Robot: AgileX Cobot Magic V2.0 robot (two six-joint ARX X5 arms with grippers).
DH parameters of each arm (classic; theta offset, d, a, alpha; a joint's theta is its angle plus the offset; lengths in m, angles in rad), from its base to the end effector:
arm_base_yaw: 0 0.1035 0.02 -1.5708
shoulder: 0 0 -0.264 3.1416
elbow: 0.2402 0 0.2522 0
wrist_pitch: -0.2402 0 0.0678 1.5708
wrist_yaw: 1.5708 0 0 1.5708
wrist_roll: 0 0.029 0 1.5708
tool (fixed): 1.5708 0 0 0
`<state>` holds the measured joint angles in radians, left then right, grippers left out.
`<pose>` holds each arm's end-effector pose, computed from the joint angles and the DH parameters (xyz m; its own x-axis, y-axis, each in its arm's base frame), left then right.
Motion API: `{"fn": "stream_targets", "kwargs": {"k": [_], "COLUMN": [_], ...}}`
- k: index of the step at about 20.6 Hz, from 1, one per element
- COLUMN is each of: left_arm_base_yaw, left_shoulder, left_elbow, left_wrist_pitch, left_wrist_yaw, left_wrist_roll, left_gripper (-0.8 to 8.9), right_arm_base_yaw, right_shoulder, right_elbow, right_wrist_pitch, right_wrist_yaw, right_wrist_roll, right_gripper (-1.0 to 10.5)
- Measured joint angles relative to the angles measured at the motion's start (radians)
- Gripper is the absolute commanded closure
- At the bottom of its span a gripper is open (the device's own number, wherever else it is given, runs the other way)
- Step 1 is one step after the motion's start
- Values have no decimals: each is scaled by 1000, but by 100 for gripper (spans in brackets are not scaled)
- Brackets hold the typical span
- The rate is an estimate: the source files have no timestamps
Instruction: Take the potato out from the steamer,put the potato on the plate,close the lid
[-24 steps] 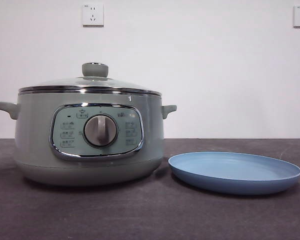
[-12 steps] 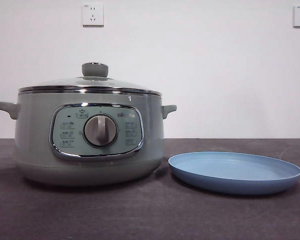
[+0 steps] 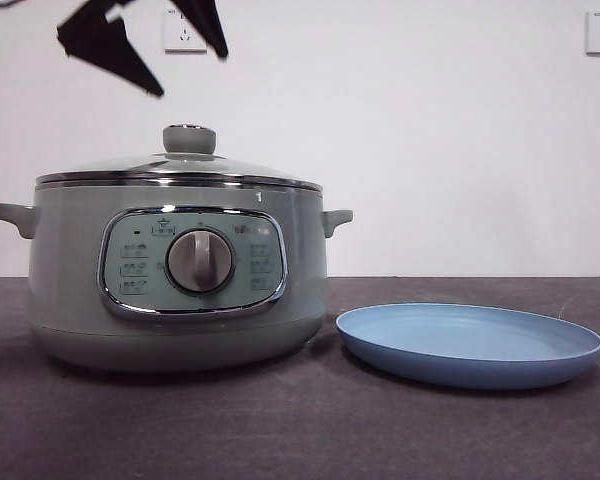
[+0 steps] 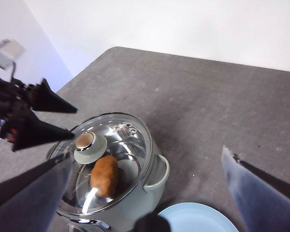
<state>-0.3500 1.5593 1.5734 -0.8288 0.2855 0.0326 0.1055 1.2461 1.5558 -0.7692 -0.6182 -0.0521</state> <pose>0.3041 -0.1197 0.3614 0.5218 -0.4903 -0.6981 0.5325 0.8265 -0.1824 0.2297 0.0412 0.4450 0.6653 0.6533 -0.3614 -0.6245 0.7522 0.2100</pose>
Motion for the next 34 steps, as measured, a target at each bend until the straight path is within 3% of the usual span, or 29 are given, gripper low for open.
{"fn": "stream_targets", "kwargs": {"k": [12, 24, 25, 28, 29, 34], "left_arm_base_yaw": [-59, -64, -65, -66, -65, -69], "left_shoulder": [69, 116, 116, 116, 116, 114], "left_elbow": [0, 0, 0, 2, 3, 17], "left_wrist_pitch": [-60, -56, -57, -65, -74, -101], "left_wrist_yaw": [-121, -128, -127, -136, -139, -138], "left_wrist_roll": [12, 16, 16, 20, 21, 38], "left_gripper": [322, 337, 413, 764, 829, 822], "right_arm_base_yaw": [0, 0, 0, 0, 0, 0], "right_shoulder": [0, 0, 0, 0, 0, 0], "right_elbow": [0, 0, 0, 0, 0, 0], "right_wrist_pitch": [-8, -23, -24, -25, -25, -26], "right_wrist_yaw": [0, 0, 0, 0, 0, -2], "right_wrist_roll": [3, 3, 3, 3, 3, 6], "right_gripper": [258, 259, 258, 259, 259, 259]}}
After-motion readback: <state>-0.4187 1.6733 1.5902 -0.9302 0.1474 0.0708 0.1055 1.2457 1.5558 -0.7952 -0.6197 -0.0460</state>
